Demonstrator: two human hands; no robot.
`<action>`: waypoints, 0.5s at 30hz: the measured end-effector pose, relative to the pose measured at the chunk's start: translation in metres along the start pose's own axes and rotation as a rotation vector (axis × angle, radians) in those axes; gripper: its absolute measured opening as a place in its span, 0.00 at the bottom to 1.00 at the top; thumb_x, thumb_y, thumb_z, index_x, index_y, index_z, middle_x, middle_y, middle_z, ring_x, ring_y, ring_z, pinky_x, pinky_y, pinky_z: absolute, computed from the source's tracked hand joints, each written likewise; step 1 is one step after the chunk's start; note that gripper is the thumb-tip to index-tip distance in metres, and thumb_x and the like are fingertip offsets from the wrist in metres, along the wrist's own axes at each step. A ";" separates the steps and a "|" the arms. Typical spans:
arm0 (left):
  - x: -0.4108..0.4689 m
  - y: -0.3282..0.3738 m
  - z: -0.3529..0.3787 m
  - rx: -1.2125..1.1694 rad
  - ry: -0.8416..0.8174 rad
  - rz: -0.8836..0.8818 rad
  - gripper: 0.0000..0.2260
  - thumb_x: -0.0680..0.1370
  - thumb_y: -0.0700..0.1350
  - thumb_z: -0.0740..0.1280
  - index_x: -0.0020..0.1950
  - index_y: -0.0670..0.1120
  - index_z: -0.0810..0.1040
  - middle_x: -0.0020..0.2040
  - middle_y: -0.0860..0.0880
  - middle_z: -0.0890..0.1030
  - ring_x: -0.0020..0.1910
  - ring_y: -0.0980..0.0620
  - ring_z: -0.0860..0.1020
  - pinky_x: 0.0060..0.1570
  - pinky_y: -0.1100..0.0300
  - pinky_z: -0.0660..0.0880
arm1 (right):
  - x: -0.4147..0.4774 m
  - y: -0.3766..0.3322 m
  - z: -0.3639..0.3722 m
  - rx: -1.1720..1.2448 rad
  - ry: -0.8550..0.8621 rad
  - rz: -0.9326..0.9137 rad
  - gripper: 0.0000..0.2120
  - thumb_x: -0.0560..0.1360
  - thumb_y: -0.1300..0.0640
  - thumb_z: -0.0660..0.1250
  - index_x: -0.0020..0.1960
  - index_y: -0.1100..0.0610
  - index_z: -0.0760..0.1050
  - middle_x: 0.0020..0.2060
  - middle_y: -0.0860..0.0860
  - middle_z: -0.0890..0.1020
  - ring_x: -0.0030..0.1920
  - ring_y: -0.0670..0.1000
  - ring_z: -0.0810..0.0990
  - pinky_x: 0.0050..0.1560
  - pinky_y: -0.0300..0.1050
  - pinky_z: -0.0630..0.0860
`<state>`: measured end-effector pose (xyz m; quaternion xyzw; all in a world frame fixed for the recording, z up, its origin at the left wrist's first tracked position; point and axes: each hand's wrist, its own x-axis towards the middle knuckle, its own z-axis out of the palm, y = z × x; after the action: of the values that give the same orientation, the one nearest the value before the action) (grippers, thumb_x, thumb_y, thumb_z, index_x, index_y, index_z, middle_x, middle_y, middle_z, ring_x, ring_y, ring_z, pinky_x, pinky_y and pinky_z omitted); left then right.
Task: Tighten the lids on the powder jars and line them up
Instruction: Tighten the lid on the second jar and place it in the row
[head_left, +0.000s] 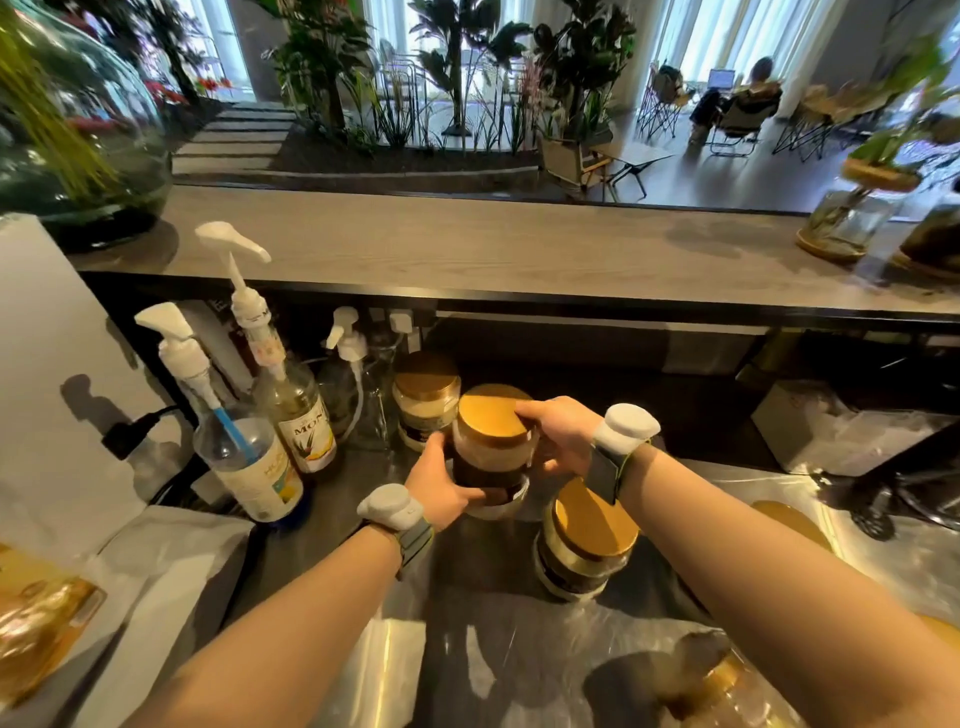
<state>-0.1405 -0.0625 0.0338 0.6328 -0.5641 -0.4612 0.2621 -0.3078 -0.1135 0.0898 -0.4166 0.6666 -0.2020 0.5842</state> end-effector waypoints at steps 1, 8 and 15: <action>0.006 -0.001 0.001 0.022 -0.005 -0.023 0.36 0.67 0.43 0.78 0.70 0.44 0.62 0.67 0.47 0.72 0.68 0.48 0.69 0.65 0.55 0.68 | 0.008 -0.001 -0.001 -0.030 0.015 -0.005 0.08 0.78 0.54 0.63 0.47 0.59 0.76 0.53 0.61 0.79 0.56 0.61 0.79 0.50 0.55 0.78; 0.044 -0.013 0.008 0.103 -0.027 -0.188 0.35 0.76 0.37 0.63 0.78 0.49 0.50 0.71 0.42 0.69 0.68 0.41 0.70 0.66 0.51 0.69 | 0.042 -0.005 -0.005 0.083 0.049 0.058 0.20 0.77 0.59 0.61 0.67 0.64 0.69 0.64 0.63 0.75 0.63 0.64 0.76 0.49 0.53 0.77; 0.072 -0.017 0.018 0.153 -0.027 -0.227 0.31 0.76 0.33 0.61 0.77 0.48 0.54 0.75 0.44 0.64 0.73 0.43 0.63 0.71 0.50 0.63 | 0.064 0.003 -0.009 0.164 0.022 0.111 0.14 0.78 0.56 0.63 0.61 0.61 0.72 0.59 0.61 0.78 0.59 0.64 0.77 0.61 0.63 0.74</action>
<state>-0.1530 -0.1237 -0.0096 0.7043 -0.5257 -0.4523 0.1515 -0.3154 -0.1641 0.0505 -0.3274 0.6762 -0.2277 0.6194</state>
